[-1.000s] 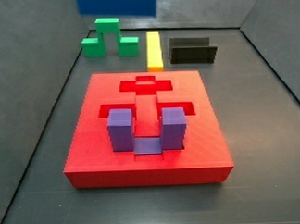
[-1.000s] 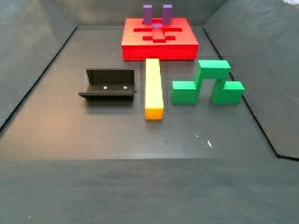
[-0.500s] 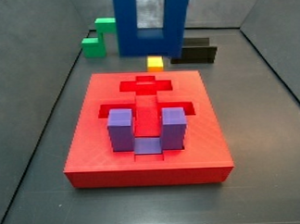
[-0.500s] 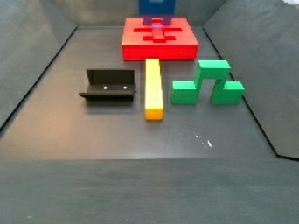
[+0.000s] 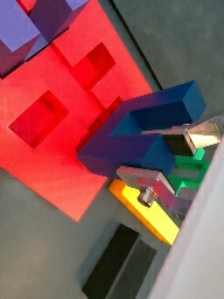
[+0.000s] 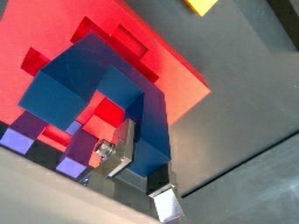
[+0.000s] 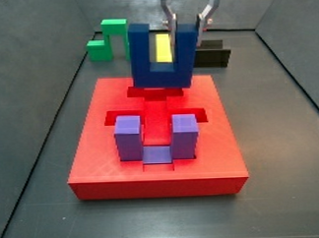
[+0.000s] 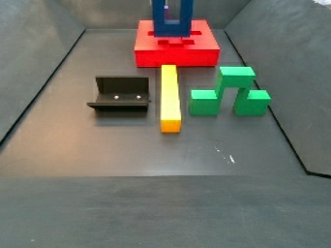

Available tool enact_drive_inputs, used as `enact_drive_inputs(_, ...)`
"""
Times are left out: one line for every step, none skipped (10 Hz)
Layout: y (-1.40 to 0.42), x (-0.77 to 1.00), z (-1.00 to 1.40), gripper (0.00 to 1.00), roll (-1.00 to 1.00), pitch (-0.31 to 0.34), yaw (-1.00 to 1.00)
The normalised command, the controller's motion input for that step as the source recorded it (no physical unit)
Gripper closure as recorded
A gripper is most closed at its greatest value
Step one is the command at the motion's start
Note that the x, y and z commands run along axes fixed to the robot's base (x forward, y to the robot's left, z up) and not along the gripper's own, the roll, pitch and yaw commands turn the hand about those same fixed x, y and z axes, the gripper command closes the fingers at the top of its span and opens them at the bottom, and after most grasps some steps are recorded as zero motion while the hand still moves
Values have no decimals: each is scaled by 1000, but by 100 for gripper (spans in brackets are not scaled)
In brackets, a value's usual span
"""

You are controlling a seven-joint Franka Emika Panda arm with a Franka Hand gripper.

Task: Pick up the blue object. Move up. Place the blue object on the fixture. Regrasp the blue object. Move to above the board. Insert the blue object.
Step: Insert the blue object.

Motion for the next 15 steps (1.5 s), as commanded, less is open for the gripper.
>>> enact_drive_inputs(0, -31, -126, 100, -161, -124, 0)
enact_drive_inputs(0, 0, -114, 100, -64, -161, 0)
enact_drive_inputs(0, 0, -151, 100, 0, -150, 0)
enact_drive_inputs(17, 0, -109, 100, 0, -170, 0)
enact_drive_inputs(109, -106, -11, 100, -34, -210, 0)
enact_drive_inputs(86, -91, 0, 100, -1, -204, 0)
enact_drive_inputs(54, -157, 0, 100, 66, -170, 0)
enact_drive_inputs(0, -146, 0, 100, 103, -159, 0)
enact_drive_inputs(0, -43, -9, 100, 100, -174, 57)
enact_drive_inputs(0, -40, -46, 100, 146, -164, 100)
enact_drive_inputs(0, 0, -94, 100, 187, -154, 157)
enact_drive_inputs(0, 0, -91, 100, 223, -131, 160)
enact_drive_inputs(0, -9, -60, 100, 241, -100, 129)
enact_drive_inputs(-23, -17, -43, 100, 200, -84, 94)
enact_drive_inputs(-89, -100, -17, 100, 69, -90, 0)
